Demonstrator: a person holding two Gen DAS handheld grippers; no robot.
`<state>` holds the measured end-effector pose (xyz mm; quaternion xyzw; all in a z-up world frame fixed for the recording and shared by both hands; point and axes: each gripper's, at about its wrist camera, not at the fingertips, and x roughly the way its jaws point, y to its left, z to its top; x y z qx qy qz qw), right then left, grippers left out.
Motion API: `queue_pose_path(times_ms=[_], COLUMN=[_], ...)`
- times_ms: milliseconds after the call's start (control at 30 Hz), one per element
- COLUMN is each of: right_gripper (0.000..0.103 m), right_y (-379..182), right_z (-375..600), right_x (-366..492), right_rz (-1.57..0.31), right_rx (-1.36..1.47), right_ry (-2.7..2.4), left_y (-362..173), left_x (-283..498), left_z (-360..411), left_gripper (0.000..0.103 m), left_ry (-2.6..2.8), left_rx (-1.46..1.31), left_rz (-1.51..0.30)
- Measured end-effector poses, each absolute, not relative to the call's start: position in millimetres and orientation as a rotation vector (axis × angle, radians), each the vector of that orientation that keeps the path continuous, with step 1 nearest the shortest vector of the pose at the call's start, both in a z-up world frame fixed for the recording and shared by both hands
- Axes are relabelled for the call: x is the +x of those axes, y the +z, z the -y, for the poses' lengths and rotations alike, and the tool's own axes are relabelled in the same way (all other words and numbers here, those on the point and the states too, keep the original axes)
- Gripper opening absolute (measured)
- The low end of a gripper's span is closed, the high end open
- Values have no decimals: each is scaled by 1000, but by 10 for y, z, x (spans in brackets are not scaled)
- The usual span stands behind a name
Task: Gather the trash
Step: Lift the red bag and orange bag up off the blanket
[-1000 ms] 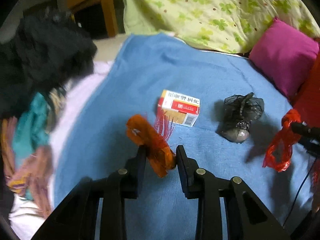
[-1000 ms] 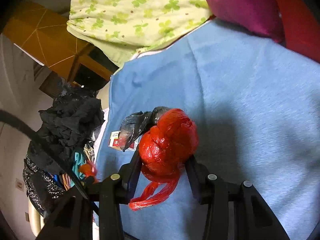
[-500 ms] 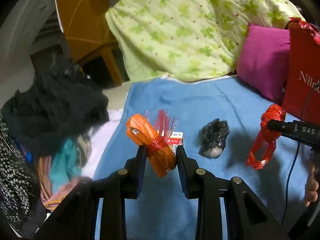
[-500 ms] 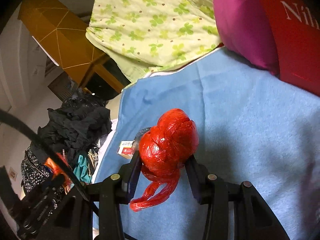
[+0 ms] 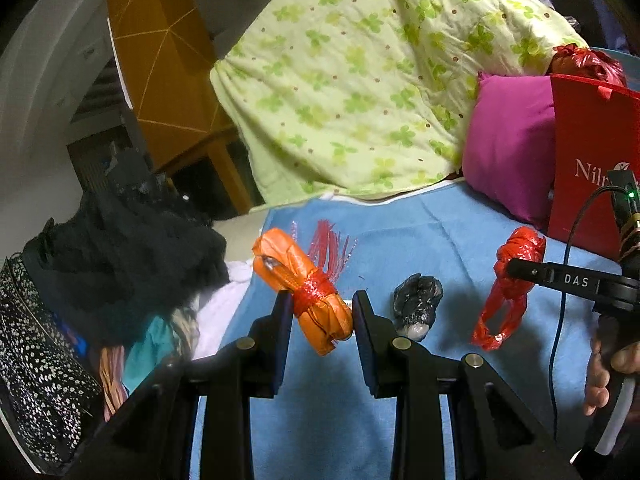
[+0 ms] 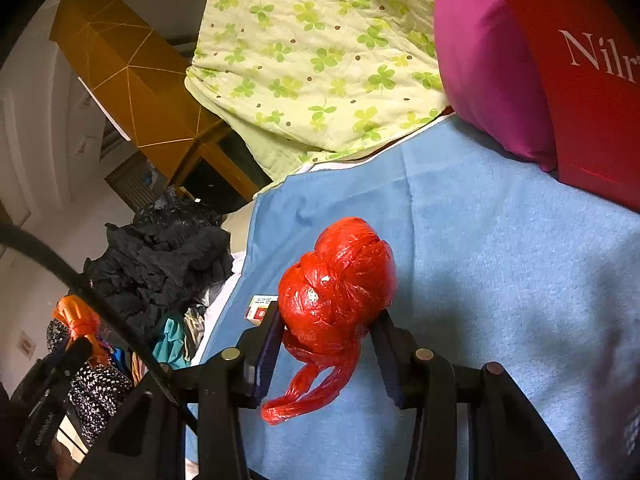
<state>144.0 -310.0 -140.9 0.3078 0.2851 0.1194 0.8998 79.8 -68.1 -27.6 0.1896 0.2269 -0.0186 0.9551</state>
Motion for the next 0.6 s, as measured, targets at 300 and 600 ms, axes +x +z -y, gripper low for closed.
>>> queue_pose_path(times_ms=[300, 600], right_gripper=[47, 47], right_y=[-1356, -1311], right_z=[3131, 3185], right_x=[1371, 1294], right_rz=[-566, -547], right_rx=[629, 617], right_ry=[253, 250], left_y=[-182, -140], left_x=[683, 653], left_z=[774, 854], left_gripper=[32, 32], left_ry=[-47, -54], left_rx=[397, 396], left_rz=[-429, -420])
